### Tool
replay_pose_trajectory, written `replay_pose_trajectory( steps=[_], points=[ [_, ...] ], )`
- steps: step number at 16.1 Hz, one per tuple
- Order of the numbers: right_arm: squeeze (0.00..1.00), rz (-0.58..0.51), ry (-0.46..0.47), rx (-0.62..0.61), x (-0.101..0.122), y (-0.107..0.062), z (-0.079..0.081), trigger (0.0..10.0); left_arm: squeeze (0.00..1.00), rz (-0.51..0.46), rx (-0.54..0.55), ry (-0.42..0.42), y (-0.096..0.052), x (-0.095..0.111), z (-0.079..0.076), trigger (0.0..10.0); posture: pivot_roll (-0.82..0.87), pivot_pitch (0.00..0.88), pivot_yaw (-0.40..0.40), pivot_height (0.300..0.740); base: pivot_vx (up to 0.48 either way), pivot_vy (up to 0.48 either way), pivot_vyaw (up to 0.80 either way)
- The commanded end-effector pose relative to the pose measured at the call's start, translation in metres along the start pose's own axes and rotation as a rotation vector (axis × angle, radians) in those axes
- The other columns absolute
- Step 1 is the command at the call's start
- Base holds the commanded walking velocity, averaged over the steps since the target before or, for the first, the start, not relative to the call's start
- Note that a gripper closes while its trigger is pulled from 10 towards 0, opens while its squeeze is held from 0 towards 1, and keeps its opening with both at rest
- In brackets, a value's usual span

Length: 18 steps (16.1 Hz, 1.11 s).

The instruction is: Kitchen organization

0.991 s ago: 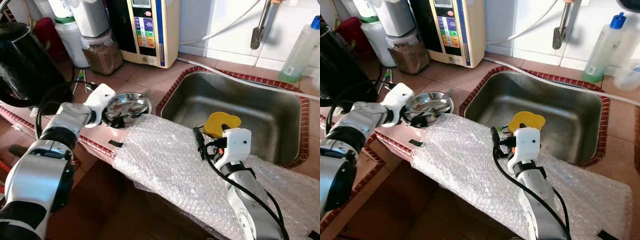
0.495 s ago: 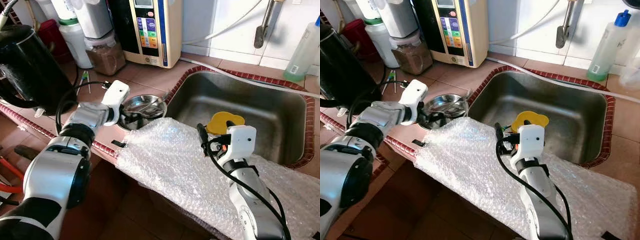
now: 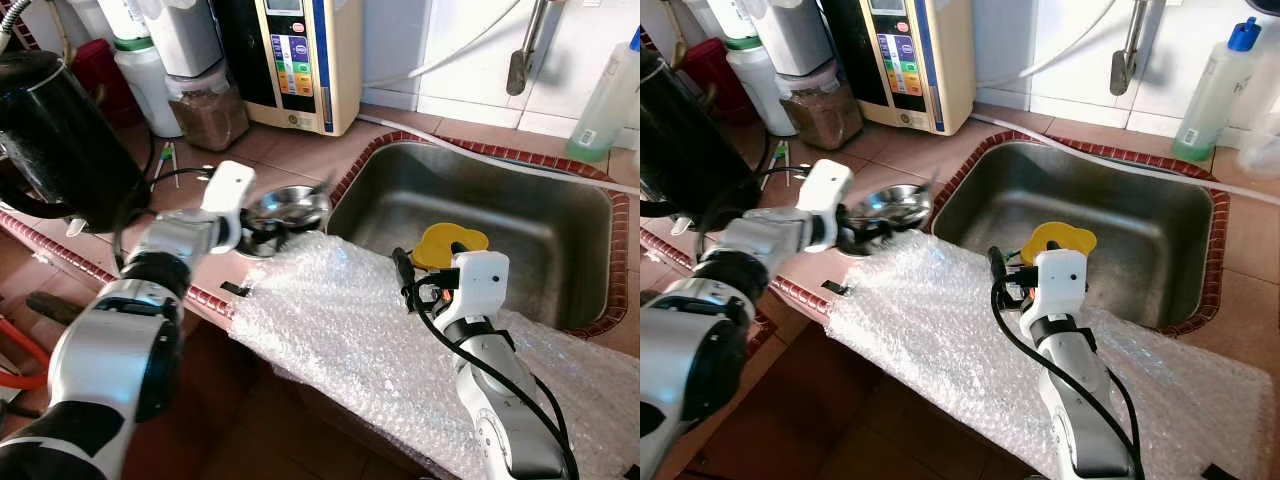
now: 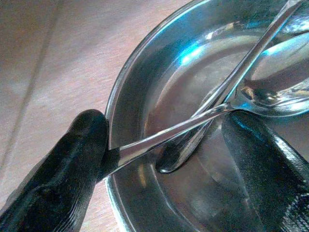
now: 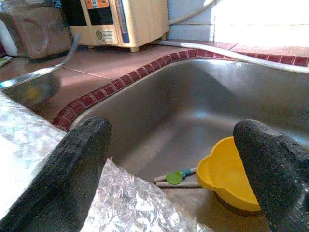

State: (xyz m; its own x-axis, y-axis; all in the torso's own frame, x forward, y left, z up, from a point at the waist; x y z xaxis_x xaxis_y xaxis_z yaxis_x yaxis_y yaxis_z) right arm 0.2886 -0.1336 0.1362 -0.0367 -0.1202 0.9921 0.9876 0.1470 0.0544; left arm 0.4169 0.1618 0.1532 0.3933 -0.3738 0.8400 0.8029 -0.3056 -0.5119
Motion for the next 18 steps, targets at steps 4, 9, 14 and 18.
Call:
replay_pose_trajectory(
  steps=[4, 9, 14, 18],
  points=[
    [0.0, -0.005, 0.001, 0.0, -0.001, 0.003, 0.001, 10.0, 0.0, 0.064, 0.073, -0.022, -0.012, -0.021, 0.025, 10.0, -0.14, 0.065, 0.158, 0.74, 0.0, 0.0, 0.0],
    [0.0, -0.013, 0.001, 0.017, 0.0, 0.008, 0.005, 10.0, 0.0, -0.074, 0.106, 0.013, -0.012, 0.013, 0.023, 10.0, -0.13, 0.058, 0.155, 0.74, 0.0, 0.0, 0.0],
    [0.0, -0.012, -0.003, 0.003, -0.001, 0.005, 0.0, 10.0, 0.0, -0.098, 0.119, 0.035, -0.011, 0.023, 0.021, 10.0, -0.15, 0.067, 0.166, 0.74, 0.0, 0.0, 0.0],
    [0.0, -0.005, -0.003, 0.012, -0.003, 0.004, 0.004, 10.0, 0.0, -0.116, 0.079, 0.019, -0.001, 0.022, 0.002, 10.0, -0.15, 0.063, 0.16, 0.74, 0.0, 0.0, 0.0]
  ],
)
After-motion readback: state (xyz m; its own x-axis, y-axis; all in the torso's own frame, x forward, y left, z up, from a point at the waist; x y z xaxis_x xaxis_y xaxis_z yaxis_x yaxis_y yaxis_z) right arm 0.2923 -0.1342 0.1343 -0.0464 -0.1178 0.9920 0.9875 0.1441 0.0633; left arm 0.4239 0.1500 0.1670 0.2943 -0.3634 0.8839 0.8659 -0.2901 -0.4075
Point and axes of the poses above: a point about 5 cm out from each wrist's last joint towards the gripper, its own y axis pointing out of the wrist towards the gripper, its own x axis along the axis of the wrist's last joint, z = x × y, the point moved 2 cm from there along y, pointing out of the wrist towards the gripper, and after that the axes turned 6 degrees about y, right-handed, at the moved point
